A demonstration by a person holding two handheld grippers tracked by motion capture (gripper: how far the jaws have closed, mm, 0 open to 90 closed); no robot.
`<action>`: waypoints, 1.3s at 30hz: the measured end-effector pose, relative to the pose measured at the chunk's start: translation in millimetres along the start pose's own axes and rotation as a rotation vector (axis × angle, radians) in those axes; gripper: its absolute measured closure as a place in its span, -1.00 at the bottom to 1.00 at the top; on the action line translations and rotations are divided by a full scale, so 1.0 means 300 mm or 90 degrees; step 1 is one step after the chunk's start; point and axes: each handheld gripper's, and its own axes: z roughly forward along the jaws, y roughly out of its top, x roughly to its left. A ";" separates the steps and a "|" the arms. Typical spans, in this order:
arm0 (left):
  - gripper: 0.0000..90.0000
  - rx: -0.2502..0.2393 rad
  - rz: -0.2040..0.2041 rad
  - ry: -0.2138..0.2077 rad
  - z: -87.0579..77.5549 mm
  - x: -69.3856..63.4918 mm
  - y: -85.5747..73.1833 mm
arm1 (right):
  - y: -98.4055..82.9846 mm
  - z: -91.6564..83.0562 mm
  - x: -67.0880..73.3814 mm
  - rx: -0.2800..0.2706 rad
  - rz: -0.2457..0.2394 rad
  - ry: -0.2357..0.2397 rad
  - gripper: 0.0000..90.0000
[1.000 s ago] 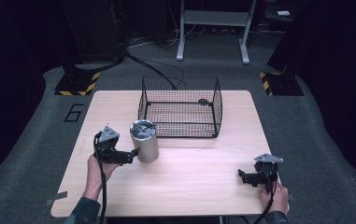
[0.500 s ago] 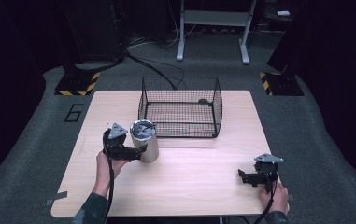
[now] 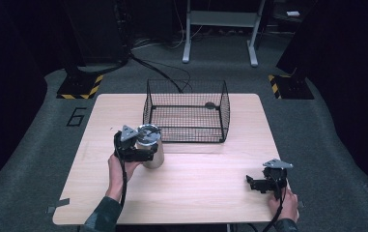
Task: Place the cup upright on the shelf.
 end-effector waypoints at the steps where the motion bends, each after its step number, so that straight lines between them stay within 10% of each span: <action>1: -1.00 0.000 0.000 0.000 0.000 0.000 0.000 | 0.000 0.000 0.000 0.000 0.001 -0.001 -1.00; 39: -0.91 -0.032 -0.008 0.049 0.078 -0.033 0.000 | 0.000 0.000 0.000 0.000 0.001 -0.001 -1.00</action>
